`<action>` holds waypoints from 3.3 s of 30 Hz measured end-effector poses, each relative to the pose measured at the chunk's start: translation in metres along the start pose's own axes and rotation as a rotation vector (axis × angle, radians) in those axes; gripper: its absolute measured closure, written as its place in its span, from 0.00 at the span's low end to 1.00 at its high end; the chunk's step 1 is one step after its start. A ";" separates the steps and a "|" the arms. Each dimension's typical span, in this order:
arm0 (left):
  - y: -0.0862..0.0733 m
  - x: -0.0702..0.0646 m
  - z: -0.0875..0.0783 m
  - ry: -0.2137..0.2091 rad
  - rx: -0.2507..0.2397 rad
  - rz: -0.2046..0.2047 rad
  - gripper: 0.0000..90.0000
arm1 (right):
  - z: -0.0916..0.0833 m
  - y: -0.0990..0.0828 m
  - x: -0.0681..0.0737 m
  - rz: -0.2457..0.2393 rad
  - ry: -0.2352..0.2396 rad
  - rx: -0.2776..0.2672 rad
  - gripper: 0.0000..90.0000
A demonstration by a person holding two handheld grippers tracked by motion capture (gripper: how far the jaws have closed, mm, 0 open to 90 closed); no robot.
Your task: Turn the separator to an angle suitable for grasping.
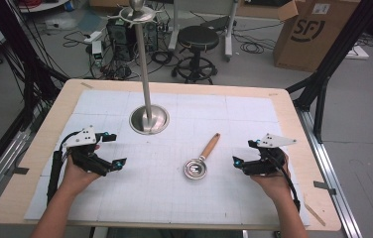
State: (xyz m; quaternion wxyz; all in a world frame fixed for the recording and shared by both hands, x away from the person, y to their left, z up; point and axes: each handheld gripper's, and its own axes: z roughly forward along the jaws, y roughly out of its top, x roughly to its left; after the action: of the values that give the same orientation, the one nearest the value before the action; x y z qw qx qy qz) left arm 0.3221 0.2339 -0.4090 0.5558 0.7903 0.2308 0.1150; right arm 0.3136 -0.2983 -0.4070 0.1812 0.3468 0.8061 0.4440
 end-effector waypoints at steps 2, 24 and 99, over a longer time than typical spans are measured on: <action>0.000 0.000 0.001 -0.001 0.006 0.000 0.02 | 0.001 -0.001 0.000 0.000 0.004 0.006 0.16; 0.000 -0.005 0.004 -0.018 0.018 0.019 0.02 | 0.010 0.008 0.009 -0.046 0.029 0.047 0.52; 0.000 -0.003 0.010 -0.045 0.030 0.026 0.02 | 0.088 0.033 -0.017 -0.077 -0.048 0.327 0.99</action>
State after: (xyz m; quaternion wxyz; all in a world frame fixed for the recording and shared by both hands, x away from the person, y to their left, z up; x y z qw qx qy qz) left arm 0.3236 0.2240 -0.4127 0.5473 0.8039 0.2097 0.1008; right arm 0.3910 -0.2463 -0.4272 0.1585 0.3510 0.8757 0.2911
